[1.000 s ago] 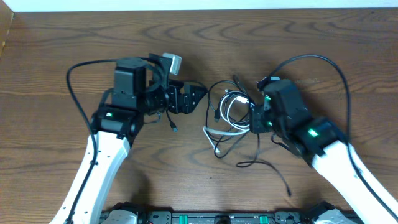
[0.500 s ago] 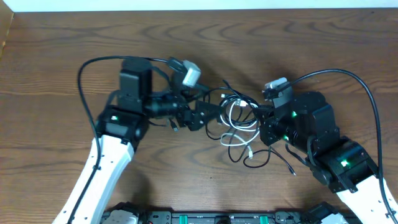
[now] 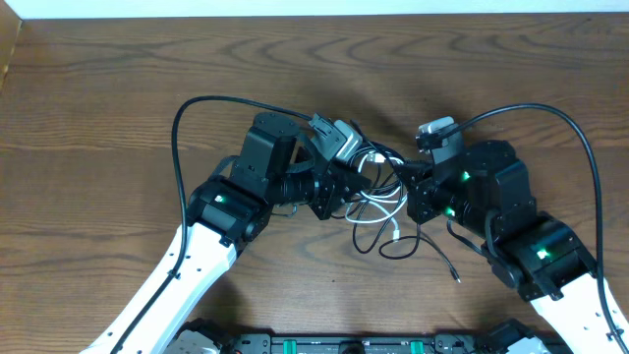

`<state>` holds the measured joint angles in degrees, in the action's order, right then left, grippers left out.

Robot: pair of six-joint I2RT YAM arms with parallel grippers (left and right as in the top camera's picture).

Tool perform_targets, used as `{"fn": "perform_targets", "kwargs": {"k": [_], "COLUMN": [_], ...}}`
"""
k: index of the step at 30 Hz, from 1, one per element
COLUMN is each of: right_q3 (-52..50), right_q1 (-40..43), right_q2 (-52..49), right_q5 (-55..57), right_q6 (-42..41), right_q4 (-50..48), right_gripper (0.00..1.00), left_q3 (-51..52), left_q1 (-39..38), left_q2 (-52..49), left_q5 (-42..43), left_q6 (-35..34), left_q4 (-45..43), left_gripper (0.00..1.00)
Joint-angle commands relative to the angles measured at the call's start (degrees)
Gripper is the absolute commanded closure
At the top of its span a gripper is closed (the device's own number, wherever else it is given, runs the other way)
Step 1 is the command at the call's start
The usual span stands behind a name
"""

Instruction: Untangle cables

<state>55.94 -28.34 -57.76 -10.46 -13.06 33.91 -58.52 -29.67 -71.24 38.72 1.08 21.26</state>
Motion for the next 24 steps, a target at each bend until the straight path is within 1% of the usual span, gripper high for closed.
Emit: {"fn": "perform_targets", "kwargs": {"k": [1, 3, 6, 8, 10, 14, 16, 20, 22, 24], "right_q3": [0.52, 0.52, 0.52, 0.52, 0.52, 0.52, 0.52, 0.52, 0.52, 0.52], "right_q1": [1.36, 2.54, 4.35, 5.79, 6.99, 8.44, 8.44, 8.44, 8.44, 8.44], "right_q2": [0.55, 0.55, 1.03, 1.68, 2.34, 3.61, 4.09, 3.89, 3.74, 3.54], "right_q5": [-7.32, -10.36, -13.62, -13.7, -13.88, -17.18, -19.1, -18.14, -18.18, -18.14], "right_q6": [-1.29, -1.2, 0.5, 0.94, 0.94, 1.95, 3.34, 3.3, 3.26, 2.32], "right_q4": [-0.68, -0.24, 1.57, 3.98, 5.86, 6.51, 6.36, 6.34, 6.32, 6.01], "right_gripper": [0.99, 0.99, 0.99, 0.99, 0.99, 0.99, 0.99, 0.99, 0.98, 0.94], "left_q3": [-0.94, -0.94, -0.94, -0.96, -0.94, -0.94, -0.96, -0.94, -0.96, -0.96], "left_q1": [-0.28, -0.17, 0.52, 1.62, 2.78, 4.28, 4.26, 4.26, 4.26, 4.26], "left_q2": [0.39, 0.42, 0.44, 0.44, 0.44, 0.42, 0.42, 0.42, 0.42, 0.42], "left_q5": [-7.56, -11.87, -23.85, -32.17, -35.01, -35.04, -34.95, -34.29, -29.51, -19.89], "left_q6": [0.35, -2.45, -10.75, -17.29, -21.11, -27.82, -28.2, -28.15, -25.92, -19.21], "left_q4": [0.33, 0.0, -0.79, -1.03, -1.25, -2.14, -2.34, -2.38, -3.26, -5.16], "left_gripper": [0.92, 0.92, 0.92, 0.92, 0.92, 0.92, 0.92, 0.93, 0.92, 0.92]}}
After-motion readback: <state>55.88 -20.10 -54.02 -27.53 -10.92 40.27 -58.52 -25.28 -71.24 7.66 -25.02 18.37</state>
